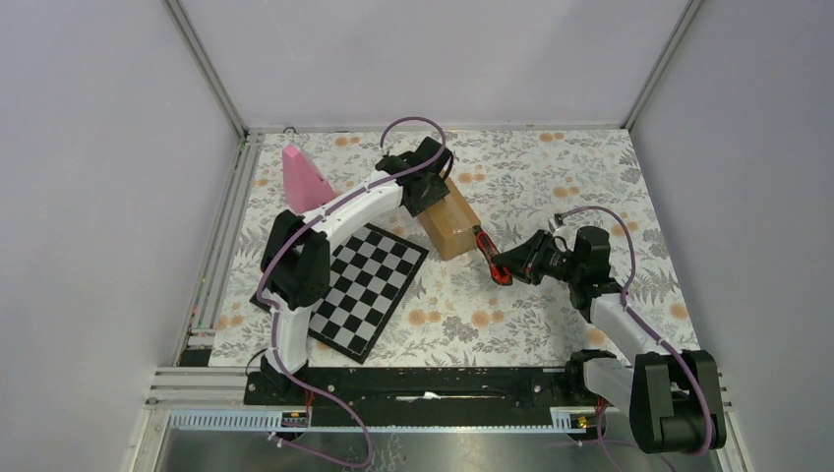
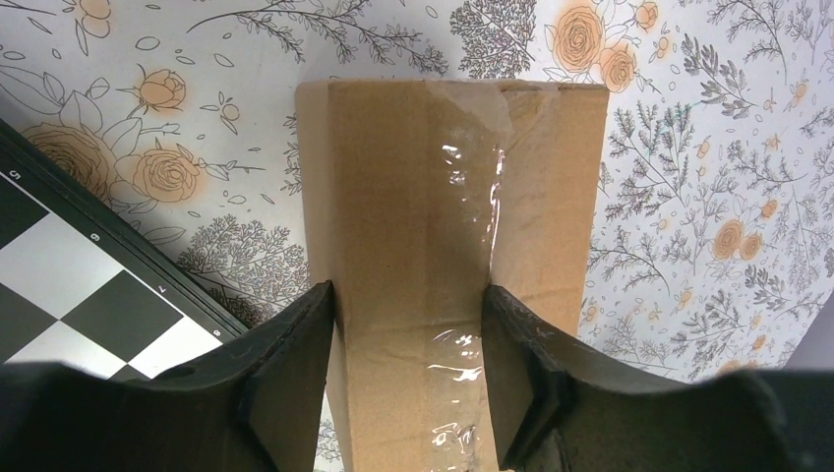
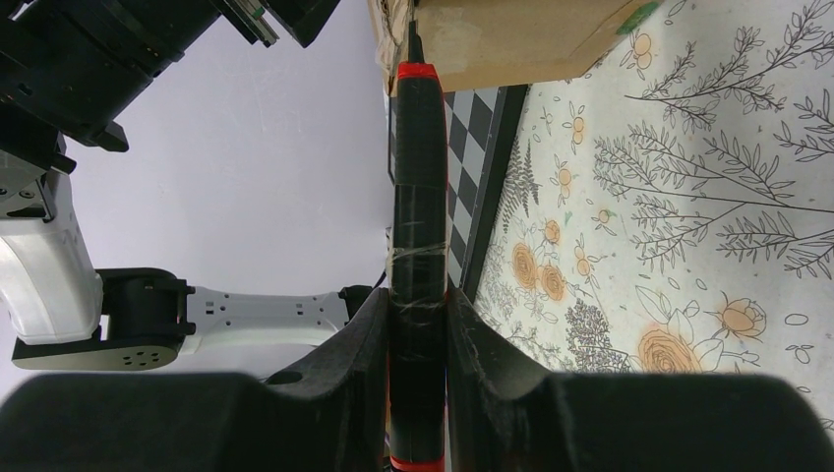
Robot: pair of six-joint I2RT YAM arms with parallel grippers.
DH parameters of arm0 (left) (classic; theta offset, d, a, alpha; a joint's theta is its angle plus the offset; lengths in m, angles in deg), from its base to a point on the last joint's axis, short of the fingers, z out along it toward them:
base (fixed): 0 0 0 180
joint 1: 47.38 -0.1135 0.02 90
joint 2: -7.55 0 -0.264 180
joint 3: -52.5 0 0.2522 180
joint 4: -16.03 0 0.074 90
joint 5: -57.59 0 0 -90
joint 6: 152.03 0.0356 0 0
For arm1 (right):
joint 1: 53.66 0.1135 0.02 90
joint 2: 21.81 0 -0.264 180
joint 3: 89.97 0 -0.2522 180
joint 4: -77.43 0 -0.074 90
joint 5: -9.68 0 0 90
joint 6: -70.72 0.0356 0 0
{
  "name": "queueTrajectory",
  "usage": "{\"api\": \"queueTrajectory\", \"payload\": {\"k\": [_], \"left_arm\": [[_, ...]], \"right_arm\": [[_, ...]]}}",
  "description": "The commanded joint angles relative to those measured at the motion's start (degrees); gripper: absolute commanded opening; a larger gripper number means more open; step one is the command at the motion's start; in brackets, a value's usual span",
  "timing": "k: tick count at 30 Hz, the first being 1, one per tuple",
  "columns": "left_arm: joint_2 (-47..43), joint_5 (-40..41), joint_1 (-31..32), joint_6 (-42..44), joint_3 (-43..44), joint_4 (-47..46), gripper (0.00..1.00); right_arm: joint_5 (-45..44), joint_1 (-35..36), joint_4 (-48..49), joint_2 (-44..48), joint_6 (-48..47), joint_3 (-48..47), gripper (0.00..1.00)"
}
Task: Unpack the express box
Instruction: Cut the express box at the center of the board.
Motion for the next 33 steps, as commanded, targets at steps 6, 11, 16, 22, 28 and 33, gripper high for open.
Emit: {"api": "queueTrajectory", "payload": {"k": [6,11,16,22,28,33], "left_arm": [[-3.5,-1.2,-0.1,-2.0,-1.6,-0.8,0.29],[-5.3,-2.8,-0.2,-2.6,-3.1,-2.6,0.28],[-7.6,-3.6,-0.6,-3.2,-4.3,-3.5,0.27],[-9.6,-4.7,-1.6,-3.6,-7.6,-4.4,0.22],[-10.6,-5.1,-1.9,-3.9,-9.4,-4.1,0.19],[-11.5,-5.9,-2.0,-4.7,-9.7,-4.1,0.16]], "right_arm": [[1.5,1.7,0.4,-0.9,-0.5,-2.8,0.0],[1.2,2.0,0.1,-1.2,-0.6,-3.0,0.0],[-1.3,2.1,-2.0,-0.2,-1.2,-3.3,0.0],[-3.2,2.1,-5.4,2.9,-0.9,-4.2,0.0],[-7.8,2.1,-9.8,9.6,-0.2,-3.2,0.0],[-8.0,2.1,-11.3,11.8,0.1,-2.6,0.0]]}}
